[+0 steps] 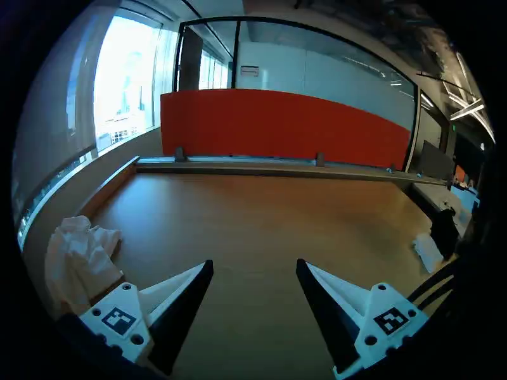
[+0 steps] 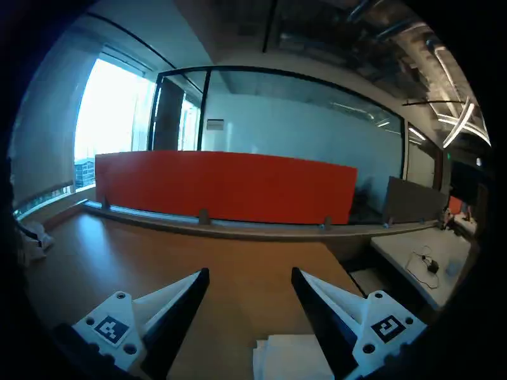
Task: Fold towel
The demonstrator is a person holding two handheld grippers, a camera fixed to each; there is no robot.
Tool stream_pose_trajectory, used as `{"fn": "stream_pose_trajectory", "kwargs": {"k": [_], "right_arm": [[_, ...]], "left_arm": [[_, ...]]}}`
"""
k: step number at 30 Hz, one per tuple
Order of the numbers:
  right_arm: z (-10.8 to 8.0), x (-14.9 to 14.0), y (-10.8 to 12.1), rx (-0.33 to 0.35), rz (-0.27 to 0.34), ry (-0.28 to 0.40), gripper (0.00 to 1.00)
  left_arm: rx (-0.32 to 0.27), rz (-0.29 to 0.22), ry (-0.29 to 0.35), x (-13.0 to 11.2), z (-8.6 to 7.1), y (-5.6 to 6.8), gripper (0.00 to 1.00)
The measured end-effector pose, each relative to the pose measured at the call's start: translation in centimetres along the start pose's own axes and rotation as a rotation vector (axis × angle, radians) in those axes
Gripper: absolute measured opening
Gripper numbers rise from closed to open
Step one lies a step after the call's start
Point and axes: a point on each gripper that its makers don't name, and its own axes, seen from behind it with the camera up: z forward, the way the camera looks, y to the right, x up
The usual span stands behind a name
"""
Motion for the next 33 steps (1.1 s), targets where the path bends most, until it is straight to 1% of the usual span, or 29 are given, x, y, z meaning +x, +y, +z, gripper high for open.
{"fn": "stream_pose_trajectory", "kwargs": {"k": [3, 6, 12, 17, 24, 28, 33], "right_arm": [[0.2, 0.9, -1.7, 0.016, 0.004, 0.032, 1.00], [0.4, 1.6, -3.3, 0.027, 0.004, 0.047, 1.00], [0.7, 2.3, -6.5, 0.042, -0.004, 0.060, 1.00], [1.1, 2.6, -9.1, 0.050, 0.004, 0.067, 1.00], [1.3, 3.2, -11.7, 0.052, 0.039, 0.078, 1.00], [1.4, 3.3, -12.9, 0.057, 0.040, 0.088, 1.00], [1.7, 3.1, -13.5, 0.052, 0.033, 0.082, 1.00]], "left_arm": [[0.002, 0.000, 0.007, 0.3, 0.2, -0.3, 0.97], [0.007, 0.002, 0.019, 0.7, 0.4, -0.7, 0.97], [0.016, 0.002, 0.045, 1.6, 0.7, -1.4, 0.97], [0.033, -0.010, 0.083, 2.6, 0.8, -2.3, 0.97], [0.052, -0.018, 0.140, 3.6, 0.9, -3.2, 0.97], [0.061, -0.015, 0.159, 4.0, 0.9, -3.6, 0.97], [0.073, -0.022, 0.189, 4.5, 0.9, -4.1, 0.97]]}}
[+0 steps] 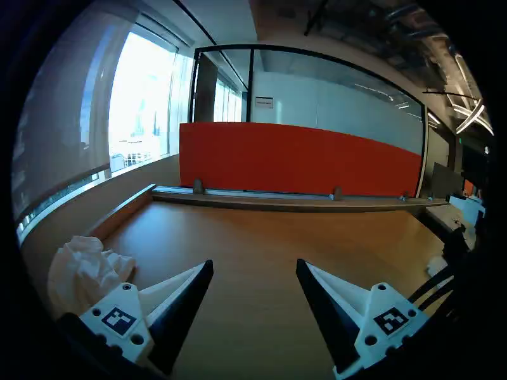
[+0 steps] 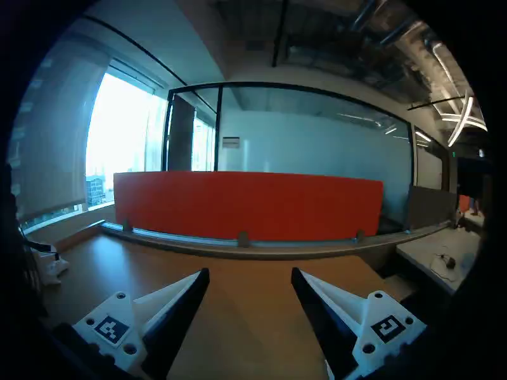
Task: Fold towel
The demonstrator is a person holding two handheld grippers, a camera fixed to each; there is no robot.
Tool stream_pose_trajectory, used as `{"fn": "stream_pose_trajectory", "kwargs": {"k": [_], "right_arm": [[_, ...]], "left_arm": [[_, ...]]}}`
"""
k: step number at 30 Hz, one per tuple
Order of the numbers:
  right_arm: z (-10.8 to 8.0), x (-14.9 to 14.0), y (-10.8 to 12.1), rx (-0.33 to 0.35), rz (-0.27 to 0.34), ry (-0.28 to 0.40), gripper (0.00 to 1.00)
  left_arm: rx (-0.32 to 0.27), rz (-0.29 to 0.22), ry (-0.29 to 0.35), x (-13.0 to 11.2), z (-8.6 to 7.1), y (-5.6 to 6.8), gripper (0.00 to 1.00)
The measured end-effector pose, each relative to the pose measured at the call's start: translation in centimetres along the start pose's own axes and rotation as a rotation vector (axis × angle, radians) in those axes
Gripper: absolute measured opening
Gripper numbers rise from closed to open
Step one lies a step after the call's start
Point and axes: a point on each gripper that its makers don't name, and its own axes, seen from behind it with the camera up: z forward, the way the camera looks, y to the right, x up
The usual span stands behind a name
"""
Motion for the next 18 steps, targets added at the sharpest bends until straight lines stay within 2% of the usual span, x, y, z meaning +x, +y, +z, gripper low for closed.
{"fn": "stream_pose_trajectory", "kwargs": {"k": [11, 18], "right_arm": [[-0.4, -0.1, -1.0, 0.004, -0.012, -0.003, 1.00], [-0.7, 0.5, -2.0, 0.016, -0.031, 0.015, 1.00]], "left_arm": [[0.015, -0.032, 0.066, 0.3, 0.7, -0.9, 0.97], [0.022, -0.009, 0.121, 0.1, 1.4, -1.5, 0.97]]}}
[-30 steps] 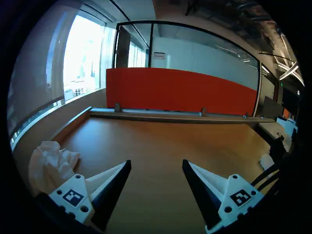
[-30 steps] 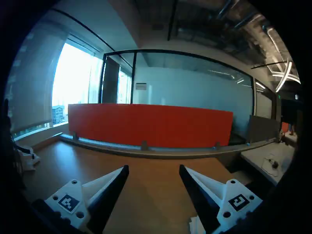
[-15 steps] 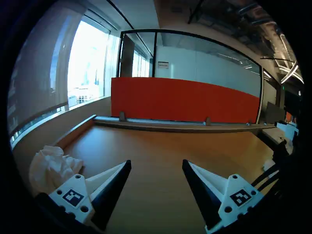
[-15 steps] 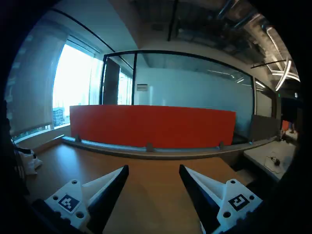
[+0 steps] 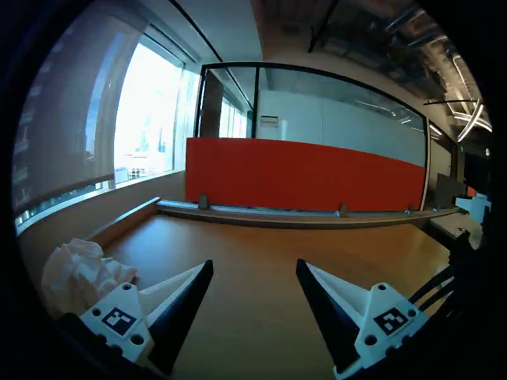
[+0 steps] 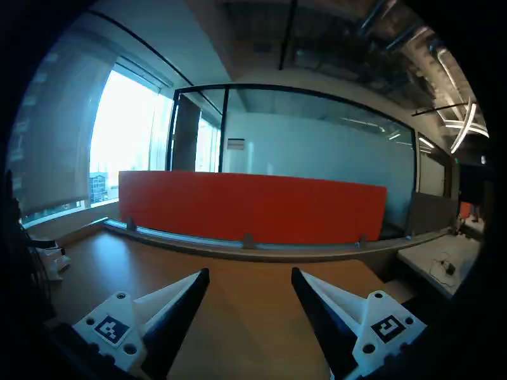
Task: Fold towel
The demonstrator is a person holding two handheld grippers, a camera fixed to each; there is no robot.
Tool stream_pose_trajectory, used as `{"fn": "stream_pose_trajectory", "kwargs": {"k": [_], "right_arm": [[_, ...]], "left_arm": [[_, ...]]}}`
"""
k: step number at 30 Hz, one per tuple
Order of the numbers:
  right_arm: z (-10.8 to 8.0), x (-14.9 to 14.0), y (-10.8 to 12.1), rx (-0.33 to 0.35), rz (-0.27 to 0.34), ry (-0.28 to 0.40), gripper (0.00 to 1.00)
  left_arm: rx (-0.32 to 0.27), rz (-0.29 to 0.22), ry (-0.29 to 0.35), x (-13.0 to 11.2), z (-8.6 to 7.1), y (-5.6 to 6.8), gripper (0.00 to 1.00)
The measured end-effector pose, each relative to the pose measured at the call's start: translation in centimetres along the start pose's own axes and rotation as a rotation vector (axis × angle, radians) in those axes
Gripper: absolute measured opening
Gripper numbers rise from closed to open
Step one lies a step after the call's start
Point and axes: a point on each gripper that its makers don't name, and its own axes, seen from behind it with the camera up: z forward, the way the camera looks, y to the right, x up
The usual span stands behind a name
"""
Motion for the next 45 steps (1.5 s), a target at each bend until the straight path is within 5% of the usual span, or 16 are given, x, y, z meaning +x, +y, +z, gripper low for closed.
{"fn": "stream_pose_trajectory", "kwargs": {"k": [21, 45], "right_arm": [[0.6, -0.4, -0.8, -0.014, -0.020, 0.035, 1.00], [1.2, -3.7, -1.5, -0.028, -0.043, 0.031, 1.00]], "left_arm": [[-0.023, 0.077, 0.123, -4.5, 1.6, -1.5, 0.97], [-0.029, 0.066, 0.172, -8.0, 1.8, -3.0, 0.97]]}}
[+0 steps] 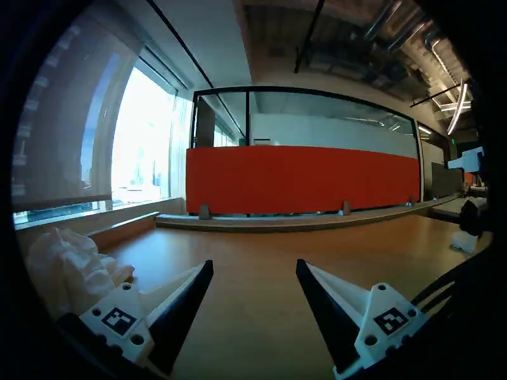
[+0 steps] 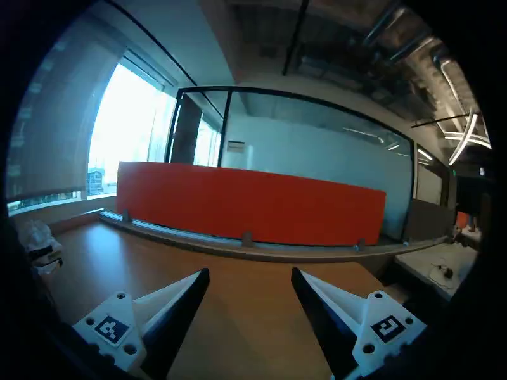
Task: Fold towel
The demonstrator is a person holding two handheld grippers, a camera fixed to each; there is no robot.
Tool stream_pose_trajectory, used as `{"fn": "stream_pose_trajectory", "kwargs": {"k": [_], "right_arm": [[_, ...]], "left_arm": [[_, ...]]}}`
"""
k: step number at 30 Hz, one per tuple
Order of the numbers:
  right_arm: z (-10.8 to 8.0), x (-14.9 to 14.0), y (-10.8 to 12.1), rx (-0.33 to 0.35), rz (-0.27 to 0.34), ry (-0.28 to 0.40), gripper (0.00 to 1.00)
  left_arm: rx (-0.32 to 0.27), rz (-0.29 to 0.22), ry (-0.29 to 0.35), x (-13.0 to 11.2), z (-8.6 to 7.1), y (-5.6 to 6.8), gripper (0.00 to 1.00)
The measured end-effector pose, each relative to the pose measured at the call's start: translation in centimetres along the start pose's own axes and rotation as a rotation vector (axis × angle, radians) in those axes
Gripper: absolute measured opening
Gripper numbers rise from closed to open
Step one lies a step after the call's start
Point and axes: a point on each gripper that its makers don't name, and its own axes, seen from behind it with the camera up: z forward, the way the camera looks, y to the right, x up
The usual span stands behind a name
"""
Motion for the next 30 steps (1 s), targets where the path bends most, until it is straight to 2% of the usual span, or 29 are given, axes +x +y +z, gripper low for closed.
{"fn": "stream_pose_trajectory", "kwargs": {"k": [15, 30], "right_arm": [[-0.1, -0.2, 0.9, 0.000, 0.005, 0.020, 1.00], [0.1, -1.8, 2.2, -0.015, 0.001, 0.050, 1.00]], "left_arm": [[-0.005, 0.005, 0.011, 0.3, -0.3, 0.0, 0.97], [-0.007, 0.004, 0.011, 0.4, -0.4, 0.0, 0.97]]}}
